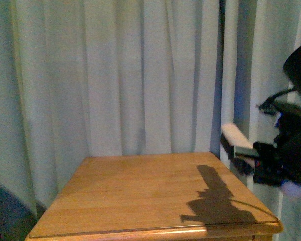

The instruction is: Clean up trash

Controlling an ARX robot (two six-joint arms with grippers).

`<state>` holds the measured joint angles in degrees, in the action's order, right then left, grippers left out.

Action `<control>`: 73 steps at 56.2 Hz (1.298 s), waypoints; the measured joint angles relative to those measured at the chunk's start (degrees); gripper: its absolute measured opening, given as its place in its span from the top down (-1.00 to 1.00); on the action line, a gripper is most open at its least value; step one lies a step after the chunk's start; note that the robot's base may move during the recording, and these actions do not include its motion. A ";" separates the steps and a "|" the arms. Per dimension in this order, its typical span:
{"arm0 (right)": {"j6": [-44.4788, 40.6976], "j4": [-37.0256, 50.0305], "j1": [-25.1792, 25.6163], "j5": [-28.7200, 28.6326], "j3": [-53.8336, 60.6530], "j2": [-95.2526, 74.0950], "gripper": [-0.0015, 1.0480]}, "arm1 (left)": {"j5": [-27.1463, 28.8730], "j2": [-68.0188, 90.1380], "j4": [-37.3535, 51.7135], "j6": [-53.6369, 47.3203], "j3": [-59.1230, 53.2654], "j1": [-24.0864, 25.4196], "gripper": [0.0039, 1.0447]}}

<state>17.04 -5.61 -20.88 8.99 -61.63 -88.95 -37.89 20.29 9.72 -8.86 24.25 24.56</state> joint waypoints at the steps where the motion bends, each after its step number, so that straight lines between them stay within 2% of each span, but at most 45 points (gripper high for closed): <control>1: -0.48 0.55 -0.09 0.26 0.52 0.92 0.61 | 0.00 0.00 0.00 0.00 0.00 0.00 0.51; 12: -10.27 10.71 -2.43 5.79 11.21 16.50 0.61 | 0.02 0.00 0.00 0.00 0.00 0.00 0.51; 23: -17.03 15.85 -5.27 11.43 21.66 31.52 0.61 | 0.02 0.00 0.00 0.00 0.00 0.00 0.51; 30: -22.27 20.79 -7.78 18.14 28.22 42.38 0.61 | 0.00 0.00 0.00 0.00 0.00 0.00 0.51; 47: -26.34 20.63 -9.25 26.45 36.52 58.69 0.61 | 0.02 0.00 0.00 0.02 0.00 0.00 0.51; 73: -27.02 21.49 -8.24 27.76 39.32 62.55 0.61 | -0.07 0.00 0.00 0.02 0.00 0.00 0.51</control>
<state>-9.98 15.88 -29.12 36.75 -22.30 -26.39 -37.95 20.29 9.72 -8.84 24.25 24.56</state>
